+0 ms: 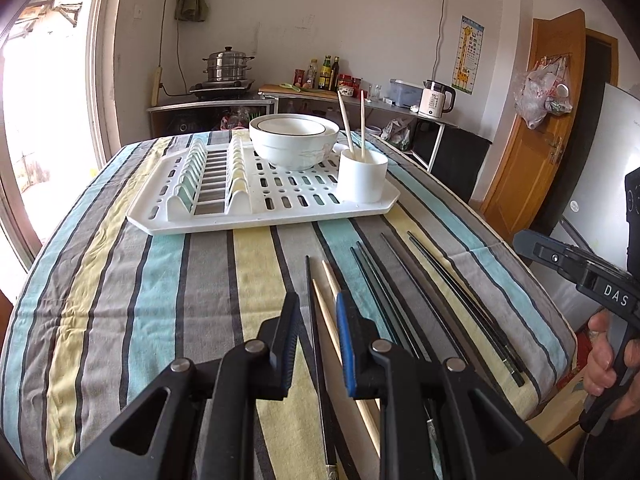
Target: Organize utensils
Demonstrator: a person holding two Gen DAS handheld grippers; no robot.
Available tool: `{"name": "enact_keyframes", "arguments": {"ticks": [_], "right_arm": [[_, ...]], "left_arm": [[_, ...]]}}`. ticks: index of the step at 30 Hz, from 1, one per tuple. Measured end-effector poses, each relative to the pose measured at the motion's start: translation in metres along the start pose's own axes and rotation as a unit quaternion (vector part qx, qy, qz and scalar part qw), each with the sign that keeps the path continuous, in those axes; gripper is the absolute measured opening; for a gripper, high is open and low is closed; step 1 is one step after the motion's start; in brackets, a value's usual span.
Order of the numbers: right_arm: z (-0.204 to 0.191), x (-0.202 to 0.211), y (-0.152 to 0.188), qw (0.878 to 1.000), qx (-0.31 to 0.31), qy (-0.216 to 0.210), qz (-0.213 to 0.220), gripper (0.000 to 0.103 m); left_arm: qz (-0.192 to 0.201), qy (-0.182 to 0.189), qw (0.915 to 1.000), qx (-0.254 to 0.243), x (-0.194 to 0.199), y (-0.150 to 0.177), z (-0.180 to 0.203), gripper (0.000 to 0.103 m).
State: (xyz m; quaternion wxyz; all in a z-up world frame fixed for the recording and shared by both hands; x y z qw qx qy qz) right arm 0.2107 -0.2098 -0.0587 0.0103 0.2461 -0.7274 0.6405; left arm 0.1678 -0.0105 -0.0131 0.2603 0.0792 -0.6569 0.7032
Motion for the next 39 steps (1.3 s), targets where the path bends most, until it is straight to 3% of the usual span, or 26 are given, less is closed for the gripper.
{"name": "enact_keyframes", "arguments": {"ticks": [9,22,39], "right_arm": [[-0.001,-0.017,0.007,1.0,0.005,0.006,-0.022,0.018],[0.007,-0.067,0.021,0.996,0.008,0.021,-0.087,0.018],[0.008,-0.124,0.025,0.987,0.026,0.038,-0.153,0.017]], "left_arm": [[-0.024,-0.004,0.9997,-0.007,-0.015,0.006,-0.003,0.02],[-0.101,-0.002,0.9945,-0.026,-0.07,0.017,-0.011,0.02],[-0.143,0.014,0.9891,-0.032,-0.118,-0.001,-0.01,0.02]]}}
Point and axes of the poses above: each gripper's, at about its wrist camera, not at the fingertips, and x roughly against the way its jaws point, z to its right, y to its underside, the point moved 5 cm from there along -x, roughly the way its jaws point, and after that the axes turned 12 degrees about z, right-handed, at the moved point
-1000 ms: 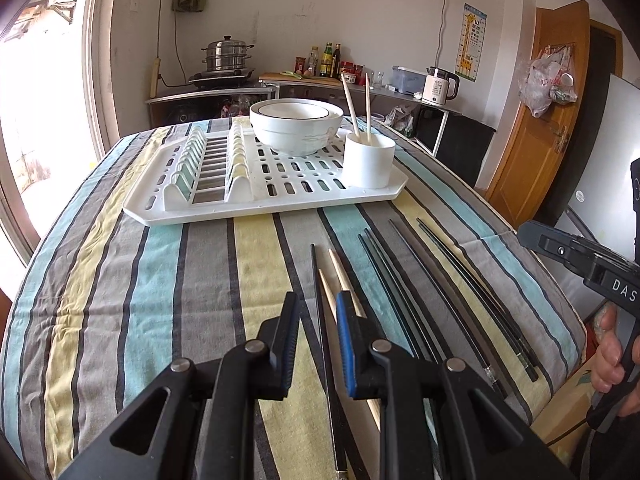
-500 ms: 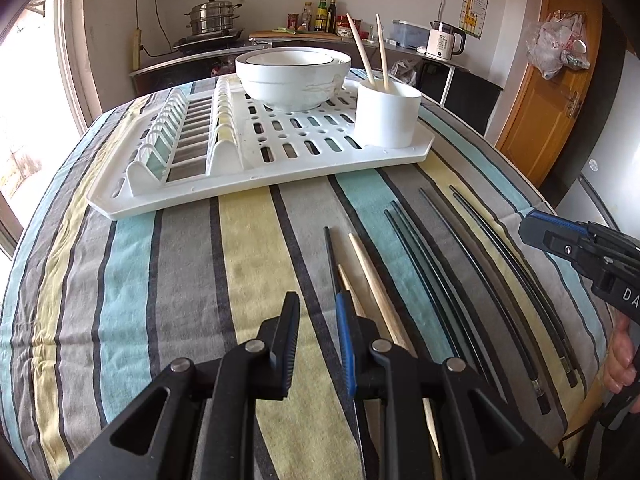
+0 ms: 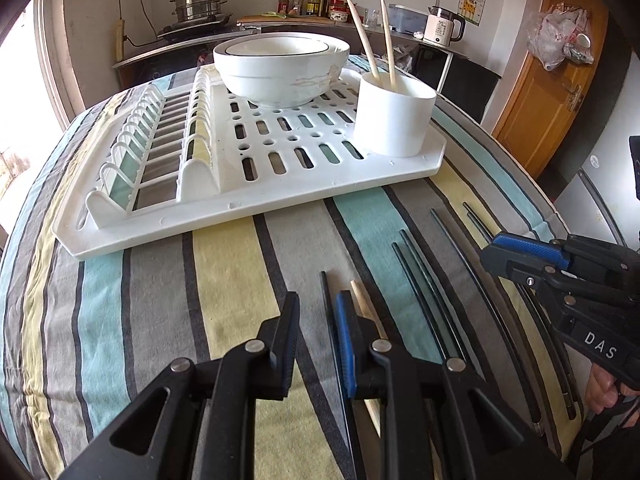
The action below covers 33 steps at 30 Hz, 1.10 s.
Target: Organize utensils
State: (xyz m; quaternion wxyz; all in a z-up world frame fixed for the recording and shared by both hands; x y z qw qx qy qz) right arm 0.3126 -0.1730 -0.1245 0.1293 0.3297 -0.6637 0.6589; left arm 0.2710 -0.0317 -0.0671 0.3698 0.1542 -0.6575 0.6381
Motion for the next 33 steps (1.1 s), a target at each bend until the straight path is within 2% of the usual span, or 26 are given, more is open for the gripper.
{"name": "enact_keyframes", "arguments": {"ticks": [13,19,21,23,24,29,33], "right_arm": [[-0.001,-0.028,-0.001,0.999,0.02,0.015,-0.036,0.017],[-0.004,-0.033,-0.004,0.999,0.027,0.022,-0.04,0.017],[-0.005,-0.035,-0.005,0.998,0.03,0.023,-0.043,0.017],[-0.005,-0.037,-0.007,0.998,0.032,0.025,-0.047,0.014],[-0.005,-0.038,-0.007,0.998,0.035,0.029,-0.049,0.006],[-0.002,-0.038,-0.01,0.999,0.015,0.011,-0.049,0.005],[0.002,-0.025,-0.018,1.0,0.006,0.005,-0.029,0.005]], "left_arm": [[-0.015,-0.02,0.999,-0.036,-0.009,-0.002,0.006,0.02],[-0.011,-0.015,0.9992,-0.035,-0.008,-0.002,0.008,0.007],[-0.011,-0.017,0.9991,-0.036,-0.009,-0.003,0.009,0.006],[-0.011,-0.018,0.9991,-0.036,-0.009,-0.003,0.009,0.006],[-0.011,-0.017,0.9992,-0.036,-0.009,-0.003,0.009,0.006],[-0.012,-0.01,0.9996,-0.025,-0.009,-0.005,0.006,0.005],[-0.005,-0.009,0.9998,-0.017,-0.004,-0.008,0.002,0.005]]}}
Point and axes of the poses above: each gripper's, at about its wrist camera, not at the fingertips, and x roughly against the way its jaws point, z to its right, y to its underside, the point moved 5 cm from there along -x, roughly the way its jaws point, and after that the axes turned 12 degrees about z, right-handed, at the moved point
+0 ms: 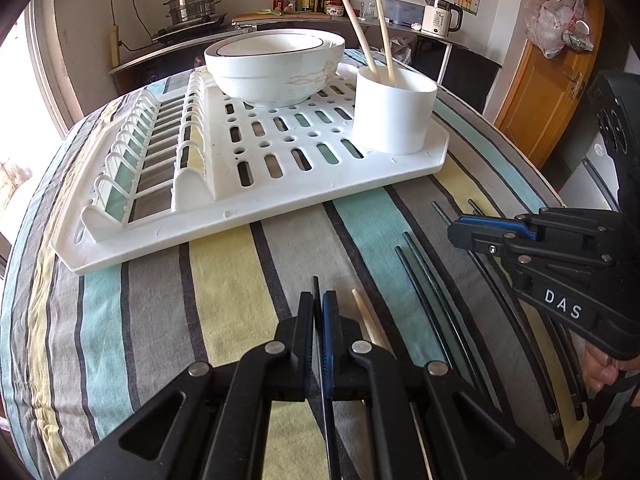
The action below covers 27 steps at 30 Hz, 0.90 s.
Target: Organize utensils
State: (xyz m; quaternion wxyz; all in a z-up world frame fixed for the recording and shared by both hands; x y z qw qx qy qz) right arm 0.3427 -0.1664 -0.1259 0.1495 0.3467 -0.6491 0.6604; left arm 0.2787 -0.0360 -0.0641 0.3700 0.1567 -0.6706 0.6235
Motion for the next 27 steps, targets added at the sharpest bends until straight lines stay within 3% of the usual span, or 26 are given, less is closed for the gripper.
{"name": "enact_keyframes", "arguments": {"ticks": [11,21,27], "right_arm": [[-0.003,0.068,-0.033,0.996,-0.011,-0.02,0.09,0.004],[-0.01,0.131,-0.049,0.985,-0.014,-0.034,0.17,0.004],[-0.013,0.153,-0.045,0.981,-0.009,-0.037,0.193,0.004]], "left_arm": [[0.065,-0.003,0.9977,0.018,0.054,-0.032,-0.01,0.004],[0.15,-0.01,0.9882,0.027,0.13,-0.062,-0.018,0.004],[0.185,-0.009,0.9823,0.029,0.163,-0.067,-0.017,0.004]]}}
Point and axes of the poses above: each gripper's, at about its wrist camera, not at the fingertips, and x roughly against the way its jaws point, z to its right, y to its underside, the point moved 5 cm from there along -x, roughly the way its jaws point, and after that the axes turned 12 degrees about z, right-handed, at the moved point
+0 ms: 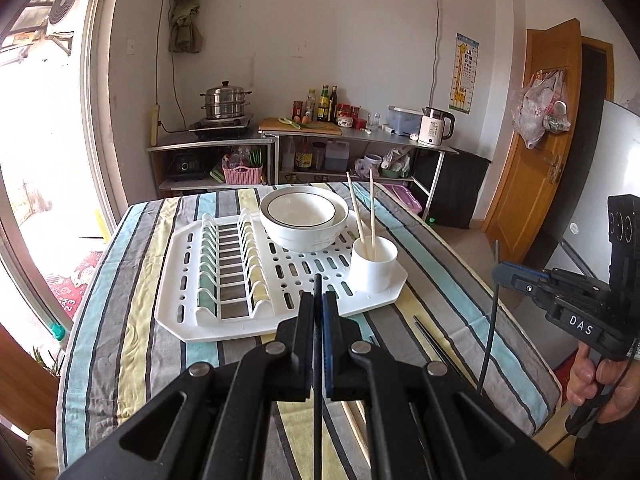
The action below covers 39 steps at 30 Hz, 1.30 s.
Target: Organize utensils
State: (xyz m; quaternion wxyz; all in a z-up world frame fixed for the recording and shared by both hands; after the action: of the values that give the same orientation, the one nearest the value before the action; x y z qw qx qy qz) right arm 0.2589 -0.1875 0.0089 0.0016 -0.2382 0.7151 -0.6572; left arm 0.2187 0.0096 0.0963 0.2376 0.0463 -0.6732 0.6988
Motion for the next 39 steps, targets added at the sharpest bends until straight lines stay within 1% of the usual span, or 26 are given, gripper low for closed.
{"name": "enact_keyframes", "arguments": {"ticks": [4,8,12,17,24,31,39], "right_arm": [[0.0,0.012,0.0,1.0,0.002,-0.002,0.01,0.004],[-0.001,0.016,0.001,1.0,0.005,-0.004,0.016,0.004],[-0.001,0.019,0.001,1.0,0.009,-0.006,0.021,0.004],[0.0,0.024,-0.003,1.0,0.011,-0.007,0.028,0.004],[0.002,0.023,-0.015,0.999,0.012,-0.009,0.042,0.004],[0.005,0.018,-0.04,0.998,0.02,-0.002,0.065,0.004],[0.02,0.002,-0.07,0.997,0.019,0.012,0.08,0.004]], "left_arm": [[0.016,0.001,0.9999,0.003,0.015,-0.005,-0.001,0.004],[0.024,-0.001,0.9997,0.006,0.023,-0.005,-0.001,0.004],[0.023,-0.003,0.9997,0.009,0.023,-0.005,-0.001,0.004],[0.027,0.005,0.9996,0.009,0.022,-0.009,0.003,0.004],[0.033,0.013,0.9994,0.005,0.017,-0.019,0.009,0.004],[0.034,0.018,0.9993,0.002,0.0,-0.042,0.018,0.004],[0.039,0.033,0.9987,-0.008,-0.027,-0.081,0.038,0.004]]}}
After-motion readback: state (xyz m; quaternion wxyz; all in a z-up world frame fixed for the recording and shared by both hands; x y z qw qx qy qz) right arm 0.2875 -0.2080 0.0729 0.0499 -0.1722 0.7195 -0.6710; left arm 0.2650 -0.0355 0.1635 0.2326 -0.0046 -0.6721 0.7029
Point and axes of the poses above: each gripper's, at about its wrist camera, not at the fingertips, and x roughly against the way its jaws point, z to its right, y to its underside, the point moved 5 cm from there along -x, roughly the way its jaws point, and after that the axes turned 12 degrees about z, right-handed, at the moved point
